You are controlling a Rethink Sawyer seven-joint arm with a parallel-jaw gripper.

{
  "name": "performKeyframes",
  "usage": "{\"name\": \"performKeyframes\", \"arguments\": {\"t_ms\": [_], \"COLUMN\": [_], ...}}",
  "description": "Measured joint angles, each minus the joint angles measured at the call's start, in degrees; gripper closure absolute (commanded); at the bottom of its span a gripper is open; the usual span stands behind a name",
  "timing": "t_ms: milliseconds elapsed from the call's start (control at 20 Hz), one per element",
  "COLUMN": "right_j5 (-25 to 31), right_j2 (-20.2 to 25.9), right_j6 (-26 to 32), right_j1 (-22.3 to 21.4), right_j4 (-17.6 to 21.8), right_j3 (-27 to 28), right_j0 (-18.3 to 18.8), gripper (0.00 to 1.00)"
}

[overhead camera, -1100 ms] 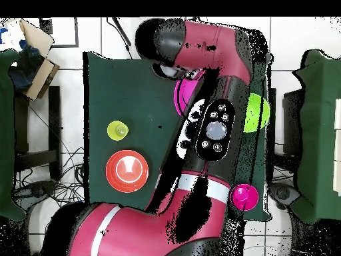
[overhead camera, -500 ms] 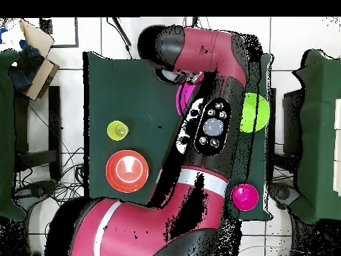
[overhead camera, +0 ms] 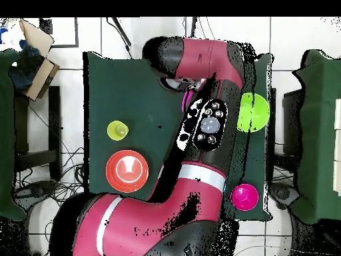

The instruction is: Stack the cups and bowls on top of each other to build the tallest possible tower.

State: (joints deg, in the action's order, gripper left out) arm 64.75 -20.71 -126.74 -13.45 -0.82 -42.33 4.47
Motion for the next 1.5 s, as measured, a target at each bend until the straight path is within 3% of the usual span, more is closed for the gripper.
{"name": "performKeyframes", "arguments": {"t_ms": [1500], "right_j5": [-4.5], "right_j2": [0.8], "right_j6": [0.0], "right_j1": [3.0], "right_j4": [1.2], "right_j3": [-2.0], "right_j0": [0.5], "gripper": [1.0]}}
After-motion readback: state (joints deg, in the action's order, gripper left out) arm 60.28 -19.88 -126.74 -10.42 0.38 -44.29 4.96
